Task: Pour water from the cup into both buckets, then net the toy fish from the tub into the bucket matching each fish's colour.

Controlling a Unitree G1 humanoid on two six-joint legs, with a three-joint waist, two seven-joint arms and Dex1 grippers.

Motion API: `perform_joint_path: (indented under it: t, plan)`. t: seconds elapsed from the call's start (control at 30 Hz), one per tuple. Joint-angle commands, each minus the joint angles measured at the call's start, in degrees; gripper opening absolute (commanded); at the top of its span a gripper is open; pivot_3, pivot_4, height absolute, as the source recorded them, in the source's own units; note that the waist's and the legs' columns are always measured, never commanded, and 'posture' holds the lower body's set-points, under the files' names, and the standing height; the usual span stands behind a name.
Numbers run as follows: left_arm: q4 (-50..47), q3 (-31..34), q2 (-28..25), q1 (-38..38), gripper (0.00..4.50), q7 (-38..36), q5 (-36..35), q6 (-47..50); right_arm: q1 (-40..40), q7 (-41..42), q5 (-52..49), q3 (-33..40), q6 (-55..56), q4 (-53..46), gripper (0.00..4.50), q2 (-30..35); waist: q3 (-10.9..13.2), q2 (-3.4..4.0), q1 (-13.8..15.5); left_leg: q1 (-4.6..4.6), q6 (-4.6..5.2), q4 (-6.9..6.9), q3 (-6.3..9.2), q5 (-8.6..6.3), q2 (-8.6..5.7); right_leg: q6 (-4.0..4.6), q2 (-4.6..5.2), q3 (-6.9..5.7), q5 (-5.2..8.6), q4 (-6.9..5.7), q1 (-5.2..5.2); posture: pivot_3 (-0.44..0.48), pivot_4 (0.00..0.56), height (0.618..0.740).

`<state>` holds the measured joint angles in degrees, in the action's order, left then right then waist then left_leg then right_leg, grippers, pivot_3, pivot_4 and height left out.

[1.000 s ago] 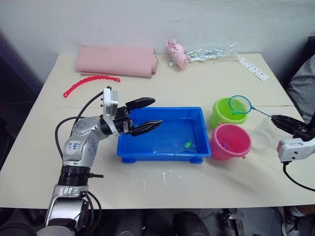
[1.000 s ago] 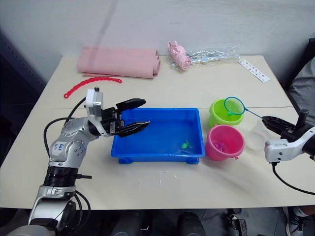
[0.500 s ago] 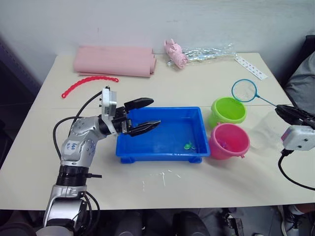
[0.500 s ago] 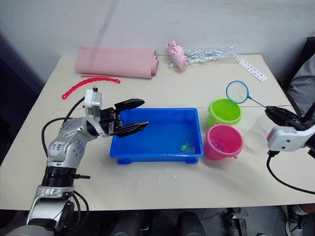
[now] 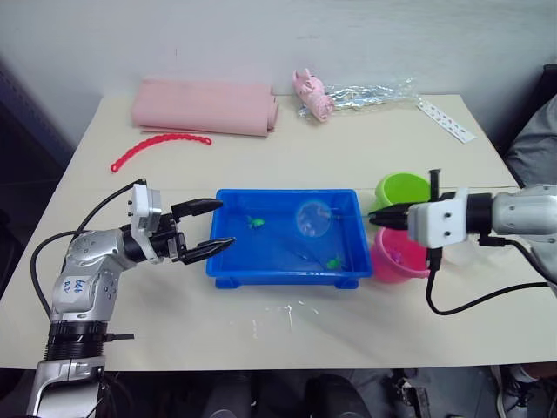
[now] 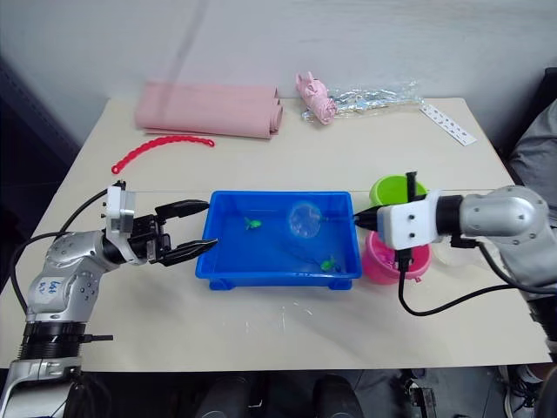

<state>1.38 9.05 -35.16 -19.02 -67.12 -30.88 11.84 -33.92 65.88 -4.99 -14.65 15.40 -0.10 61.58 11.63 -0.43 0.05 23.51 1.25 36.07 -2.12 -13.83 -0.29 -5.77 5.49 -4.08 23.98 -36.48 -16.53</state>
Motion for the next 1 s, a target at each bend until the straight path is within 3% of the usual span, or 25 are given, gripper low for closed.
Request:
perform_joint_path:
  t: [0.03,0.47,0.77,1.0]
  plan:
    - [-2.95,-0.74,-1.19,1.18,4.46,-0.88,0.53,-0.64,-3.94,3.28,4.28,-0.94,1.99,2.02,0.0,-0.88,0.0,0.01,-0.15,0.0,0.0,0.0,0.0,0.0,0.01,0.0,-0.01,0.0,0.0,0.0,-0.01,0.0,0.15,0.74]
    - [-4.82,-2.79,-1.48,3.45,4.46,-1.88,0.73,-0.85,-15.73,13.41,13.37,-5.61,6.86,8.63,0.0,-3.54,0.01,0.02,-0.27,-0.02,-0.02,-0.02,-0.04,0.0,0.02,0.0,-0.02,0.04,0.0,-0.04,-0.06,0.0,0.15,0.74]
    - [-3.98,-2.94,-0.99,4.37,4.46,-1.68,0.93,-2.75,-15.27,26.29,8.26,-7.12,-7.2,1.27,0.0,-2.81,0.01,0.02,-0.28,-0.02,-0.01,-0.02,-0.03,0.0,0.02,0.0,-0.01,0.04,0.0,-0.04,-0.06,0.0,0.15,0.74]
    - [-2.61,-2.41,-1.31,4.86,4.46,-1.91,0.92,-4.01,-12.34,21.81,2.63,-3.92,-20.64,-2.08,0.0,-7.63,0.01,0.02,-0.28,-0.02,-0.02,-0.01,-0.02,0.0,0.03,0.0,-0.01,0.04,0.0,-0.05,-0.05,0.0,0.15,0.74]
